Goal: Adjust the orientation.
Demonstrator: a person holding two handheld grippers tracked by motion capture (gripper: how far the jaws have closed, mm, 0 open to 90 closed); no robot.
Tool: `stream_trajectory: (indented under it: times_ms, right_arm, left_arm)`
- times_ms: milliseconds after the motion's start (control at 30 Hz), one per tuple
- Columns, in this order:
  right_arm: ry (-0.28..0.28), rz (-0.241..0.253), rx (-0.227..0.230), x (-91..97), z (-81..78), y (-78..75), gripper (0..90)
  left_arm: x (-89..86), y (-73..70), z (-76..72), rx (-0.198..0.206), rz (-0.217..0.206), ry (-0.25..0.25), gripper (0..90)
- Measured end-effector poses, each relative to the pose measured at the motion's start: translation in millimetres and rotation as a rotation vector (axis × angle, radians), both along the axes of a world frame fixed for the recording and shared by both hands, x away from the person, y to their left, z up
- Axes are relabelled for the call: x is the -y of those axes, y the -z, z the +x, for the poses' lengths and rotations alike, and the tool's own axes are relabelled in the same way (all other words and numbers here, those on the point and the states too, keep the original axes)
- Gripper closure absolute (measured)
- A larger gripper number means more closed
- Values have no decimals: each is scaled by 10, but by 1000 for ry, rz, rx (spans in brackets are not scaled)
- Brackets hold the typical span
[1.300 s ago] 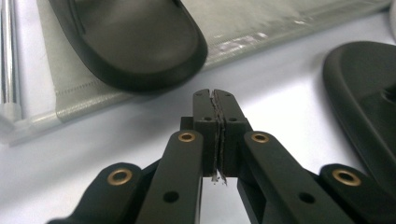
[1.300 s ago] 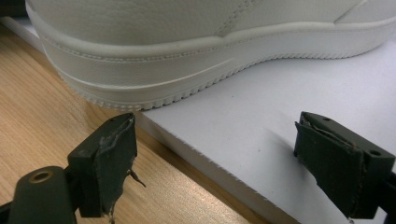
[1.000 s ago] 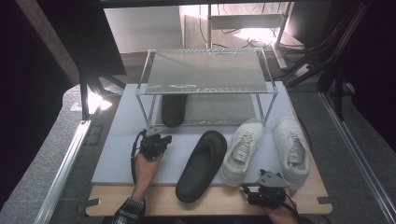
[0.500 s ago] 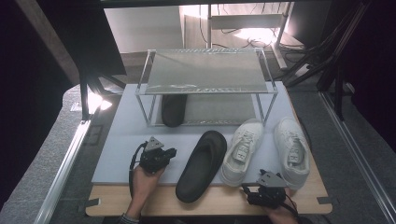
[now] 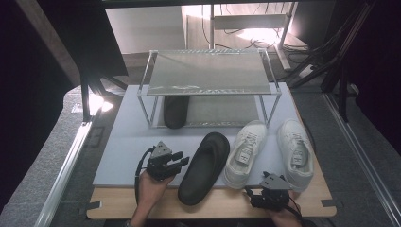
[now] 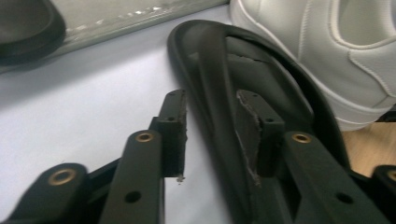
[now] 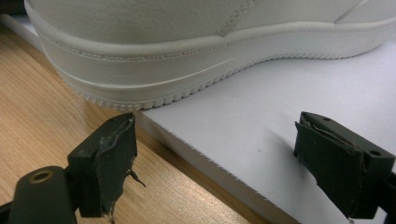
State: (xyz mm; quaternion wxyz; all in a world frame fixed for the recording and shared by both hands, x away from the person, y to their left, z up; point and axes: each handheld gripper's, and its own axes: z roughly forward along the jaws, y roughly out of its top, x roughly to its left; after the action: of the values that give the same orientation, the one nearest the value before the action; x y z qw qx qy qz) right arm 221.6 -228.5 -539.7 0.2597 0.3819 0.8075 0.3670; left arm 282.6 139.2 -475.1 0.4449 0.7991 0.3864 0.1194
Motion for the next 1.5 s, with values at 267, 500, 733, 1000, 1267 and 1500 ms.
stream_trajectory:
  times_ms: [267,500,733,1000,1267,1500]
  right_arm:
    - [0,2,-1,2,0,-1,136]
    - [1,3,-3,2,-1,-1,136]
    - [1,5,-3,4,0,-2,136]
    - [-1,4,-2,4,-1,-1,136]
    - [-2,2,0,4,1,-1,136]
    - [-1,4,-2,3,-1,-1,136]
  left_arm:
    - [172,125,70,-33,33,18,615]
    - [271,175,127,-53,44,15,634]
    - [317,221,201,-73,53,-6,687]
    - [310,203,192,-79,52,-23,763]
    - [259,164,209,-75,66,-32,785]
    - [197,63,234,-56,80,-49,785]
